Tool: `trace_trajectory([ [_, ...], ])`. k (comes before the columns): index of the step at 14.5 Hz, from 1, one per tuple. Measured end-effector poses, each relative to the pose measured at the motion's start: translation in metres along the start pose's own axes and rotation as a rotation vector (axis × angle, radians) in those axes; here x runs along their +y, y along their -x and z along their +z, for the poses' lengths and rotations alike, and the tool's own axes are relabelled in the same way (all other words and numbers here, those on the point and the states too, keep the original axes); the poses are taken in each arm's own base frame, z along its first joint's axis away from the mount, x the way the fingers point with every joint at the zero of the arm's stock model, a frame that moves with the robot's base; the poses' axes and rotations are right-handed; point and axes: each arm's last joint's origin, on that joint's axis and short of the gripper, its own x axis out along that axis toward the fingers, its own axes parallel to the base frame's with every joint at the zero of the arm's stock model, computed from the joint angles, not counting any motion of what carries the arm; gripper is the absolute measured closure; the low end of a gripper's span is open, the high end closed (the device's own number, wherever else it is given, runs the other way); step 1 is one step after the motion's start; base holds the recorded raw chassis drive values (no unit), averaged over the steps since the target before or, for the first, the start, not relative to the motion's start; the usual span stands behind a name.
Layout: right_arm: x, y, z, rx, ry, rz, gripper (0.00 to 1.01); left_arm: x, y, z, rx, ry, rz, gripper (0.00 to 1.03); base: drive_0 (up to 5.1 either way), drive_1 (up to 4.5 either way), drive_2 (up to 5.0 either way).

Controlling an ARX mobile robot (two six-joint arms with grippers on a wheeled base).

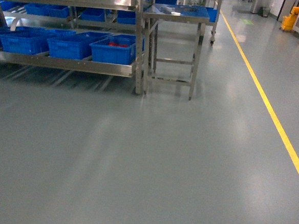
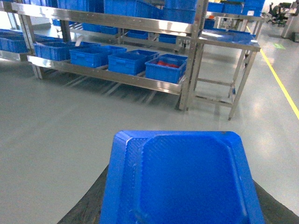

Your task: Pick blue part to blue bin on bottom shelf

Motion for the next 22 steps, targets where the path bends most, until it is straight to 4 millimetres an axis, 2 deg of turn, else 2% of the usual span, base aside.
trace_trajectory([
  [22, 0.0000, 0.0000, 0.0002, -0.002, 0.000, 0.000, 0.03, 0.0000, 0.0000, 0.0002, -0.002, 0.002, 0.000, 0.59, 0.1, 4.14, -4.0],
])
